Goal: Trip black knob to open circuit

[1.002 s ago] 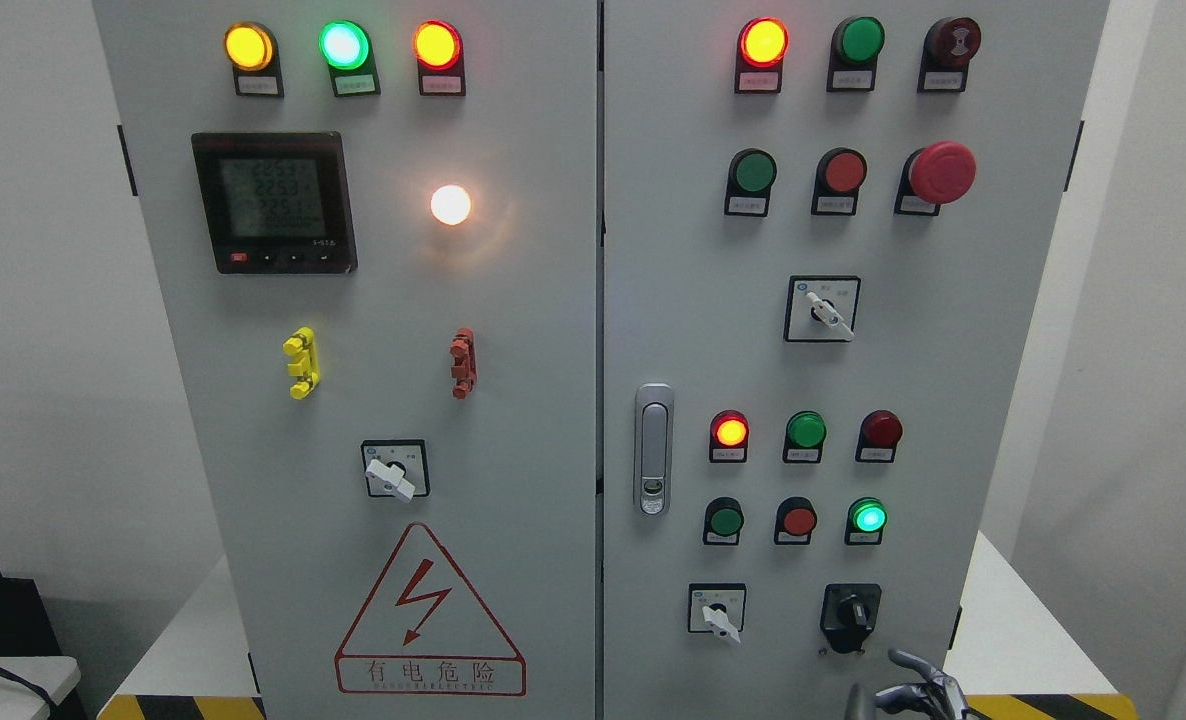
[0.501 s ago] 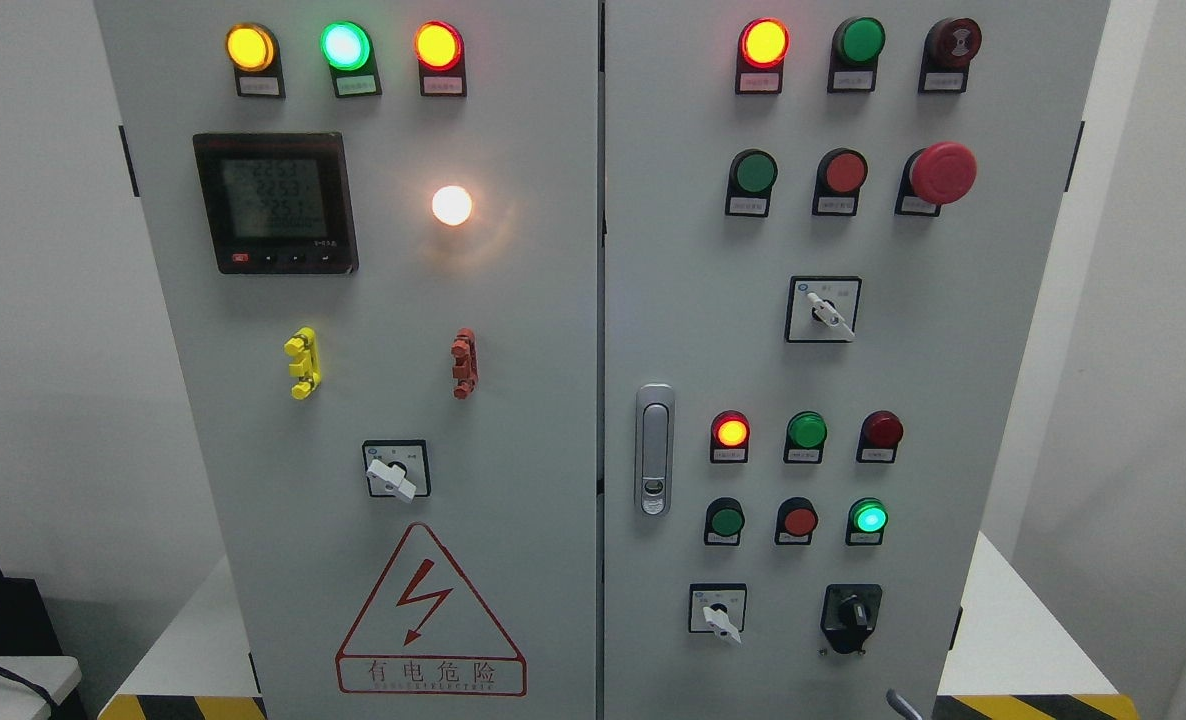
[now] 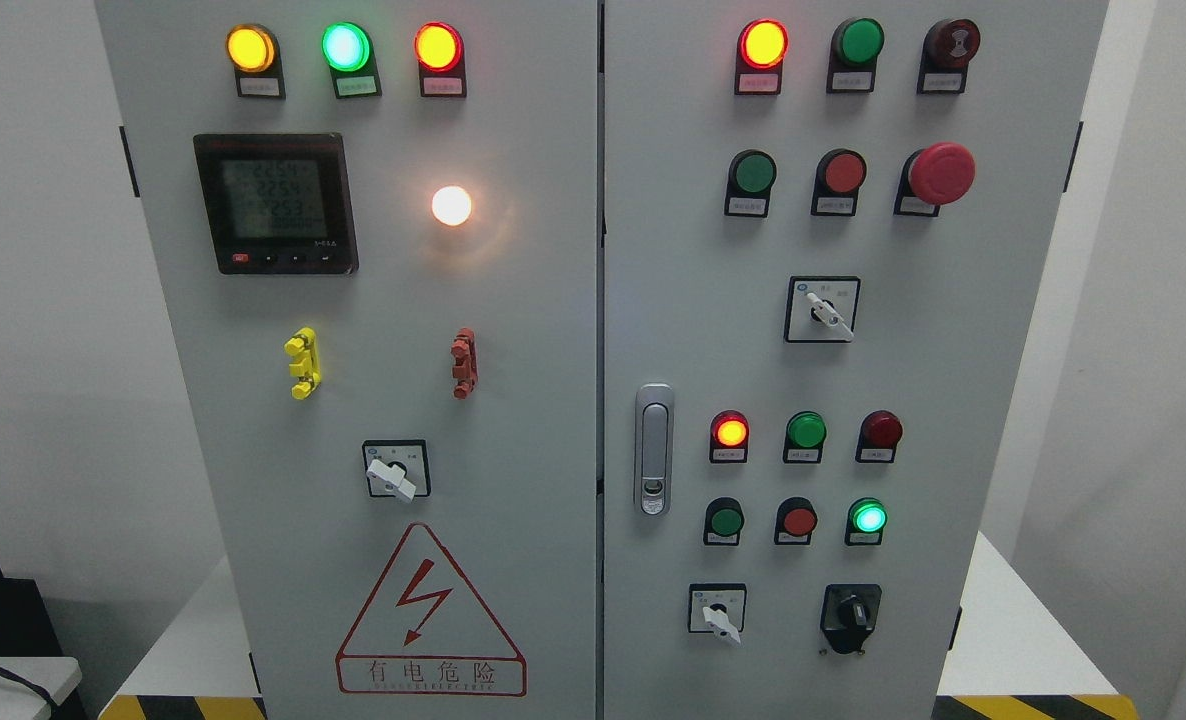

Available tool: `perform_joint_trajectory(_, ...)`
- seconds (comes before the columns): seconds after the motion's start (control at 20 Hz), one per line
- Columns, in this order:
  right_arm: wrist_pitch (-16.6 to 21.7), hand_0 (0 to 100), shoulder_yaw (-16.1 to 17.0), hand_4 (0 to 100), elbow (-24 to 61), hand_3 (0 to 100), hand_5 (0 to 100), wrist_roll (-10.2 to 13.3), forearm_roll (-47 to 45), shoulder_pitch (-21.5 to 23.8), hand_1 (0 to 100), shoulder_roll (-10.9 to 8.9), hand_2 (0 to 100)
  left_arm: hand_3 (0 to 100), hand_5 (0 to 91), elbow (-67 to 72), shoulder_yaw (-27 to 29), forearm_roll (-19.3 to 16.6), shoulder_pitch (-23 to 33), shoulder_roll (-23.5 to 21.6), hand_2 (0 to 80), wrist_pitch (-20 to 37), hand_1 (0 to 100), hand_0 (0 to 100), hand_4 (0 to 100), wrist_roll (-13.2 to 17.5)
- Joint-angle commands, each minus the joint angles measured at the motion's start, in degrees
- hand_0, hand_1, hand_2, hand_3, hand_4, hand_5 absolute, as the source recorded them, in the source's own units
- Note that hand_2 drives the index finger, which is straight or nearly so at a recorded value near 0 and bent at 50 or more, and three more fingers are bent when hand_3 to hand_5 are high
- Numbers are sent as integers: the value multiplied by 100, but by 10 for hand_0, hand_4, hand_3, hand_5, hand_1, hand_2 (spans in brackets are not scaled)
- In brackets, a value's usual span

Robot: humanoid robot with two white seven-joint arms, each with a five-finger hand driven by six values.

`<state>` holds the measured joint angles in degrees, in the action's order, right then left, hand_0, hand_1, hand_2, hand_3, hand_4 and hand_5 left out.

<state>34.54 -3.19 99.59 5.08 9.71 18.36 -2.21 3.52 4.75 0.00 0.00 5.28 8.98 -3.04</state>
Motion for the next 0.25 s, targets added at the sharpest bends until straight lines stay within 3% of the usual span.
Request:
perform_joint_trajectory(0.0, 35, 0, 2, 183, 394, 118, 198, -51, -154, 344, 130, -262, 0, 0, 0, 0, 0, -185, -44, -1, 0, -2, 389, 120, 0, -4)
perform_joint_trajectory(0.2, 9, 0, 11, 189, 394, 124, 199, -191, -232, 353, 127, -262, 0, 0, 0, 0, 0, -185, -44, -1, 0, -2, 389, 120, 0, -4)
